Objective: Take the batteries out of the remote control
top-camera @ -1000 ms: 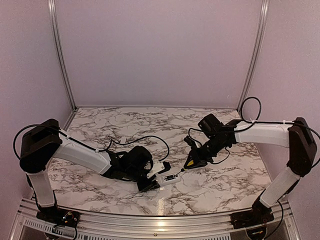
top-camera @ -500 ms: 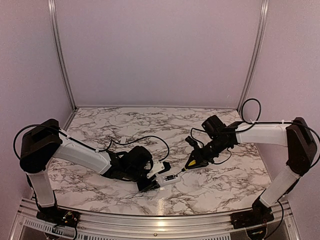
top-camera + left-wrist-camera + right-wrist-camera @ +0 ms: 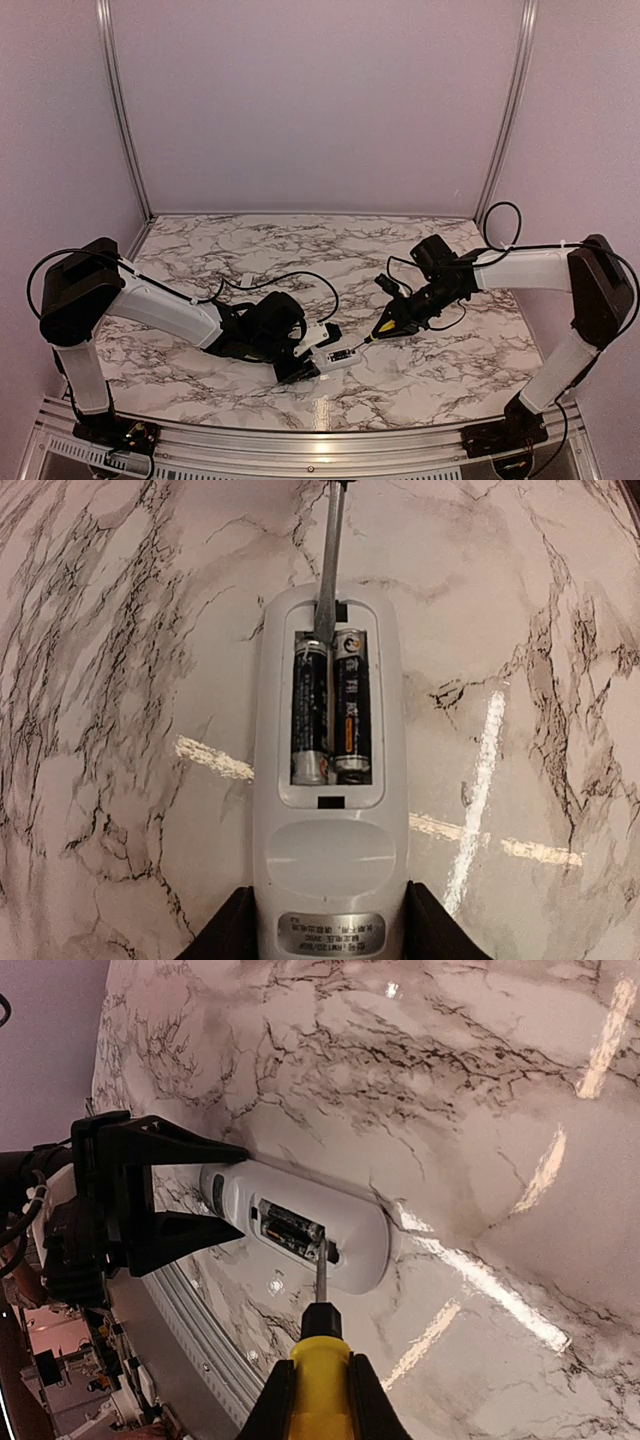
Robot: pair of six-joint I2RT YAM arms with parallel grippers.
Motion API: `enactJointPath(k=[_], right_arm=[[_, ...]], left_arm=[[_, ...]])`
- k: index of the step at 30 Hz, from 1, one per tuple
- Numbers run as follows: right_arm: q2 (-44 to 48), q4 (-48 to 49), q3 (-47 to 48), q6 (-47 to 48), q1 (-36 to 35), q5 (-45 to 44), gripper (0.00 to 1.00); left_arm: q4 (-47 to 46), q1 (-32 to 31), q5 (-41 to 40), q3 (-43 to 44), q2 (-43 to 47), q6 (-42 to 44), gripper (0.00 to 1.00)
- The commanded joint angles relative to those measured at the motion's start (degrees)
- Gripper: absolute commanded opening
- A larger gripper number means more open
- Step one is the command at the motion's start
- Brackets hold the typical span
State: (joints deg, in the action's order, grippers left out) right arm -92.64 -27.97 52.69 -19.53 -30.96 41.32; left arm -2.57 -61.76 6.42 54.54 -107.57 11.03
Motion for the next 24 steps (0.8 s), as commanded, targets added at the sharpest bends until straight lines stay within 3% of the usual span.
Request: enactJointPath(k=[1,24], right_arm=[[-6.5,5.9,-4.1,1.7,-2.2,-4.4,0.0],[-13.3,15.0,-9.2,3.9,-1.8,3.3,0.0]], left_arm=[[1.8,-0.3,0.4,0.3,-4.0,2.1,0.29],[1.8,-0.3,0.3,1.0,-5.5,2.4,0.28]])
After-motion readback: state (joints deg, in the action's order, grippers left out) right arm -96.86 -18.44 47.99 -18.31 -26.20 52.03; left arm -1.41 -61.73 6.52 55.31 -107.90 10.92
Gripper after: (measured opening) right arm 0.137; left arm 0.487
